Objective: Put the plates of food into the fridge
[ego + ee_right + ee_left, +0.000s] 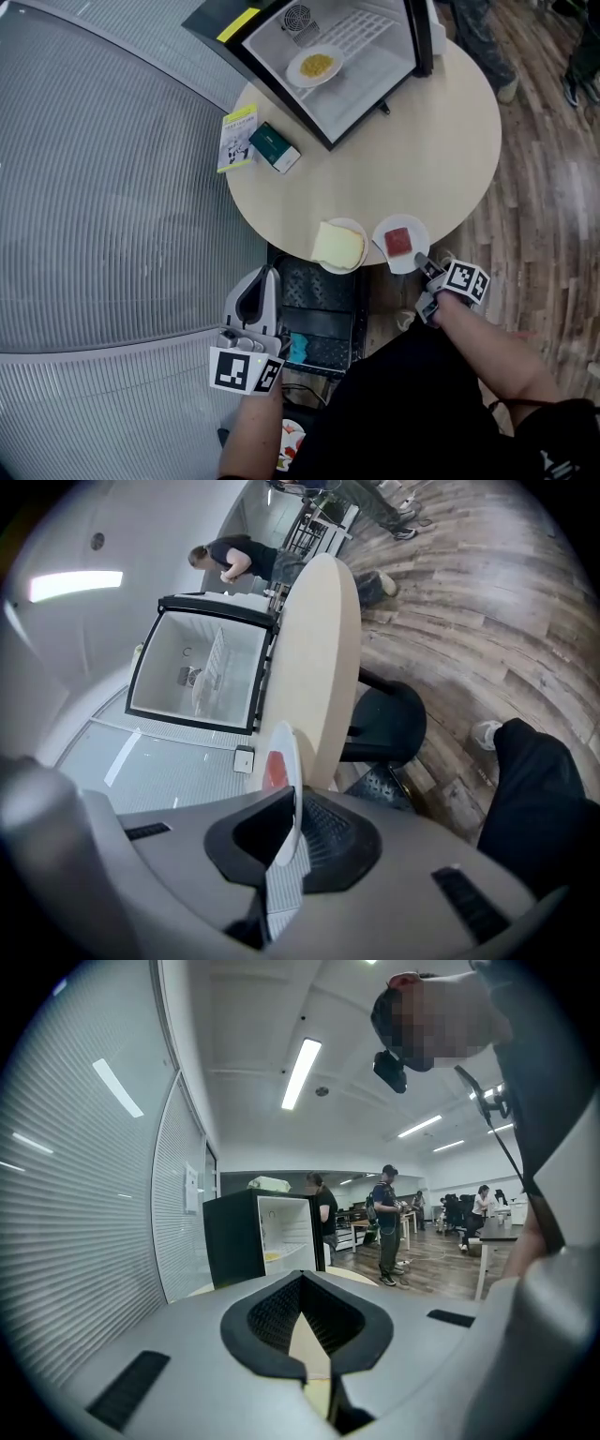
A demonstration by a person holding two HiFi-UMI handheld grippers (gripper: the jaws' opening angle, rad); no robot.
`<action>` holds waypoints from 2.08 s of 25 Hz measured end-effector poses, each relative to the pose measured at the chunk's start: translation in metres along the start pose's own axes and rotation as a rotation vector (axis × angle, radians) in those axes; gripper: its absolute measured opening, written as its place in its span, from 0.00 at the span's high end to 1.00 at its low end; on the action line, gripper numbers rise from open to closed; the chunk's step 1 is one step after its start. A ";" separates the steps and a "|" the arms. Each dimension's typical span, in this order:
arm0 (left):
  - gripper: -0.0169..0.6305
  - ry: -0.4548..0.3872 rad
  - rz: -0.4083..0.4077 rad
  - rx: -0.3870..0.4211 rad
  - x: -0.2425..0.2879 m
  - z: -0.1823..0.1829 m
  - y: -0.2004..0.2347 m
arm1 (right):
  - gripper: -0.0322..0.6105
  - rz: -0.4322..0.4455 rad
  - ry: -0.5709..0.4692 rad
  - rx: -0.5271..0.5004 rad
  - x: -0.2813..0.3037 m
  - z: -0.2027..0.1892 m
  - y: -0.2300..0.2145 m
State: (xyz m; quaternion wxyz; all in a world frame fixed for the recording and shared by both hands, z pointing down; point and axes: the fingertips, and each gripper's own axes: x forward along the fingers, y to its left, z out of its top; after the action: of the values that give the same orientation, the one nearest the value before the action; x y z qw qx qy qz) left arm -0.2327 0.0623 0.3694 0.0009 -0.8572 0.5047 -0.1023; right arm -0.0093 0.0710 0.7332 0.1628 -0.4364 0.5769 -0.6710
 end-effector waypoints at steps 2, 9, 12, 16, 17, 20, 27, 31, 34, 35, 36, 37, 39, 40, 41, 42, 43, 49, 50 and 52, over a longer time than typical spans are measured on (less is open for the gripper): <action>0.97 -0.003 0.005 -0.006 -0.002 -0.002 0.002 | 0.92 0.013 0.007 0.013 -0.001 -0.002 0.001; 0.97 0.008 -0.002 -0.028 0.016 -0.002 0.002 | 0.92 0.063 0.033 0.046 0.003 0.004 0.012; 0.97 -0.009 -0.023 -0.019 0.029 0.007 -0.002 | 0.92 0.080 0.024 0.066 0.003 0.010 0.016; 0.97 -0.017 -0.030 -0.021 0.039 0.011 -0.003 | 0.92 0.108 0.019 0.067 0.001 0.023 0.031; 0.97 -0.017 -0.030 -0.024 0.042 0.012 -0.003 | 0.92 0.113 0.017 0.065 0.001 0.028 0.036; 0.97 -0.030 -0.030 -0.027 0.051 0.020 -0.001 | 0.92 0.124 -0.001 0.066 -0.001 0.045 0.054; 0.97 -0.094 -0.019 -0.044 0.078 0.047 0.009 | 0.92 0.162 -0.036 -0.002 0.000 0.099 0.104; 0.97 -0.133 -0.014 -0.047 0.096 0.065 0.014 | 0.92 0.184 -0.062 -0.010 0.000 0.136 0.136; 0.97 -0.163 0.004 -0.056 0.109 0.078 0.022 | 0.92 0.192 -0.074 -0.027 0.004 0.167 0.161; 0.97 -0.168 0.012 -0.058 0.114 0.081 0.026 | 0.92 0.197 -0.074 -0.033 0.007 0.178 0.170; 0.97 -0.172 0.020 -0.061 0.119 0.083 0.029 | 0.92 0.203 -0.075 -0.039 0.011 0.188 0.178; 0.97 -0.174 0.029 -0.064 0.124 0.086 0.033 | 0.92 0.212 -0.076 -0.045 0.015 0.198 0.187; 0.97 -0.179 0.052 -0.070 0.132 0.090 0.041 | 0.92 0.230 -0.076 -0.054 0.024 0.214 0.203; 0.97 -0.182 0.065 -0.072 0.135 0.091 0.045 | 0.92 0.238 -0.073 -0.056 0.029 0.221 0.210; 0.97 -0.184 0.077 -0.074 0.139 0.093 0.049 | 0.92 0.246 -0.070 -0.057 0.034 0.227 0.217; 0.97 -0.186 0.089 -0.075 0.142 0.095 0.053 | 0.92 0.252 -0.066 -0.057 0.038 0.234 0.224; 0.97 -0.187 0.101 -0.076 0.146 0.098 0.055 | 0.92 0.256 -0.063 -0.057 0.042 0.240 0.231; 0.97 -0.197 0.160 -0.073 0.169 0.116 0.069 | 0.92 0.274 -0.063 -0.051 0.064 0.287 0.262; 0.97 -0.198 0.170 -0.071 0.172 0.118 0.071 | 0.92 0.276 -0.061 -0.052 0.068 0.294 0.266; 0.97 -0.206 0.195 -0.064 0.176 0.124 0.074 | 0.92 0.280 -0.055 -0.053 0.077 0.308 0.274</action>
State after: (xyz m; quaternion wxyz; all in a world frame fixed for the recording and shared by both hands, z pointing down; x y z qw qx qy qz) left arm -0.1921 -0.1393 0.2712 0.0354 -0.8096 0.5860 0.0029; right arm 0.1069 -0.2563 0.4983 0.2589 -0.3738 0.6451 -0.6140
